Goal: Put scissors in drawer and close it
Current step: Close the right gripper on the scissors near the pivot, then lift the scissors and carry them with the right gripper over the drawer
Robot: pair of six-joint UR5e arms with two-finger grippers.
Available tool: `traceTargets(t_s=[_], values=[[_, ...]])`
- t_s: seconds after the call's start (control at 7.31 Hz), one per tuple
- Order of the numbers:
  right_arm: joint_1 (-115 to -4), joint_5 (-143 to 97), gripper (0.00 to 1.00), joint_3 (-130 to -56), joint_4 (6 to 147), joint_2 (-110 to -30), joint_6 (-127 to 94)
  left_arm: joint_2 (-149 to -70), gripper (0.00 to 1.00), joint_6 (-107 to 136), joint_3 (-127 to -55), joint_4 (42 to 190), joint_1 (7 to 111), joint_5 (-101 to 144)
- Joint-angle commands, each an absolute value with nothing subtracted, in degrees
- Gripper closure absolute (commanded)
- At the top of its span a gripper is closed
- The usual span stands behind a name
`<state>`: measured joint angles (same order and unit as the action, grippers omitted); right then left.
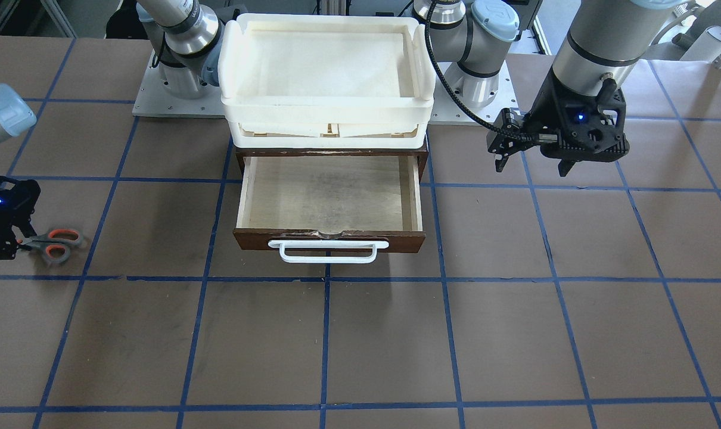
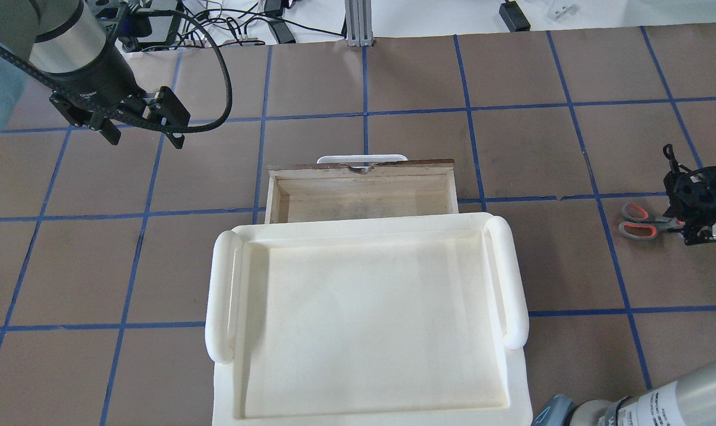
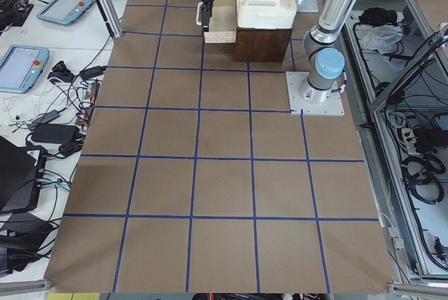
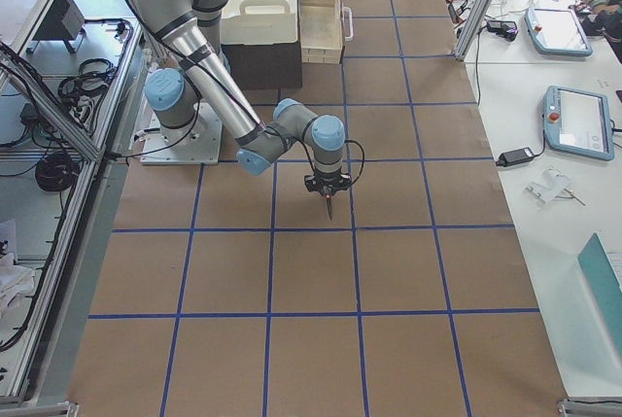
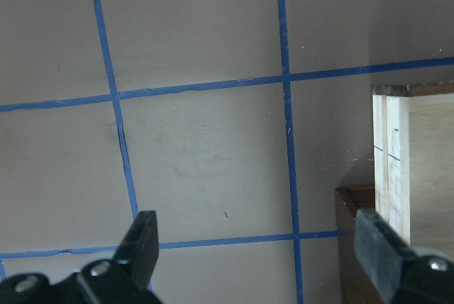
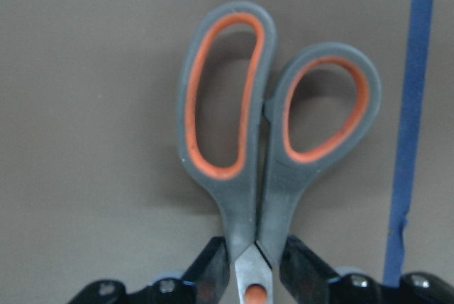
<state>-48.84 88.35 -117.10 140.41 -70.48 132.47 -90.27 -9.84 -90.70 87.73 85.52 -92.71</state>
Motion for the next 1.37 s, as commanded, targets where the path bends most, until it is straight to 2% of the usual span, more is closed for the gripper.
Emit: traceTargets(t_s=[0.0,0.27,0.82,1.23], values=[[-49.3,88.2,0.97,-114.3,138.2,-74.3,132.5,-90.3,0.0,-9.8,-90.7,87.7,85.5,-92.7],[-50.2,87.5,0.98,-111.4,130.0,-79.3,132.3,-90.3,0.0,-9.8,-90.7,87.6,85.5,-92.5],[-56.8,87.5,0.98,-99.4,107.8,-87.1,124.1,-91.1,0.0,-9.8,-90.6,86.1,85.5,-92.0],[-68.2,88.1,0.97,-97.7,102.5,-91.8,115.0,-90.7,0.0,-9.6,-90.7,86.1,85.5,-91.8]])
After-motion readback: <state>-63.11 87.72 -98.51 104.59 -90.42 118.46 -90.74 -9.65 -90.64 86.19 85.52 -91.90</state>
